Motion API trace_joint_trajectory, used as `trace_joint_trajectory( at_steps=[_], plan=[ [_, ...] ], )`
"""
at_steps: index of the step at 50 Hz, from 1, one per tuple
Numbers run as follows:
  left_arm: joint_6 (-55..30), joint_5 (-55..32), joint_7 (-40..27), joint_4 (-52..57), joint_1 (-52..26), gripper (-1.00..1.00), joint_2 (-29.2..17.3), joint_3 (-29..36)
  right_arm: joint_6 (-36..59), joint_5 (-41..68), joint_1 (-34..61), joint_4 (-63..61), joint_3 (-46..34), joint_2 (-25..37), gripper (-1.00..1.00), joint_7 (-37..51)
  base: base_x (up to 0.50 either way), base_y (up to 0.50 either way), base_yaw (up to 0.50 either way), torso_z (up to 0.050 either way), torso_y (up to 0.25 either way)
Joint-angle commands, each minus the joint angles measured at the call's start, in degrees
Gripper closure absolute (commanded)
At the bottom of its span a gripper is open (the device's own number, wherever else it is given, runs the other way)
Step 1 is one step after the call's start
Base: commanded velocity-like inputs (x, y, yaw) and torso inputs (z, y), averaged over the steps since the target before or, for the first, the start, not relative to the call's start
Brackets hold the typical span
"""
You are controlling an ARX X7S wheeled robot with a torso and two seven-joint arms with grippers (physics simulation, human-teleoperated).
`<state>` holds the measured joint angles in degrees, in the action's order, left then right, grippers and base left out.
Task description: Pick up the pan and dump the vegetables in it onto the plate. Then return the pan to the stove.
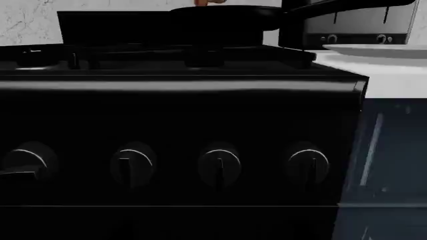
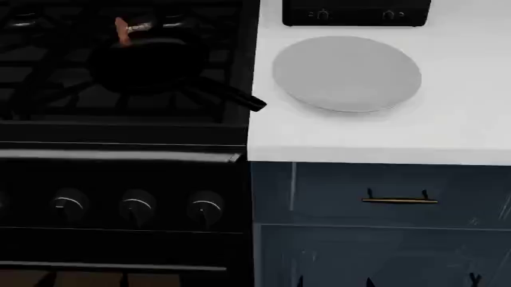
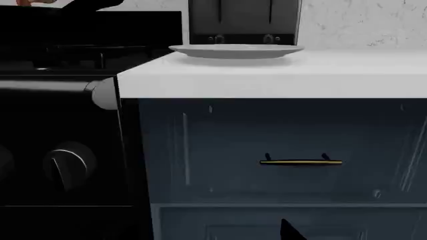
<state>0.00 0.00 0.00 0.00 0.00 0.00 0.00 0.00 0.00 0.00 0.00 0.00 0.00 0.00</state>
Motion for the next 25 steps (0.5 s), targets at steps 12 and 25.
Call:
trace_joint_trajectory(
  at_steps=[12, 25],
  plan=[
    [0.01, -2.84, -2.05, -0.59, 0.15, -1.0, -2.69, 3.54, 1.15, 2.14, -0.28, -1.41, -3.48, 2.52, -1.0, 2.46, 0.0, 0.0, 0.0, 0.0, 0.0],
    [-3.83, -6.89, -0.38, 21.12, 6.87, -1.0, -7.39, 5.82, 4.07, 3.68, -5.96, -14.55, -3.35, 5.44, -1.0, 4.17, 0.0, 0.0, 0.0, 0.012, 0.01]
  ],
)
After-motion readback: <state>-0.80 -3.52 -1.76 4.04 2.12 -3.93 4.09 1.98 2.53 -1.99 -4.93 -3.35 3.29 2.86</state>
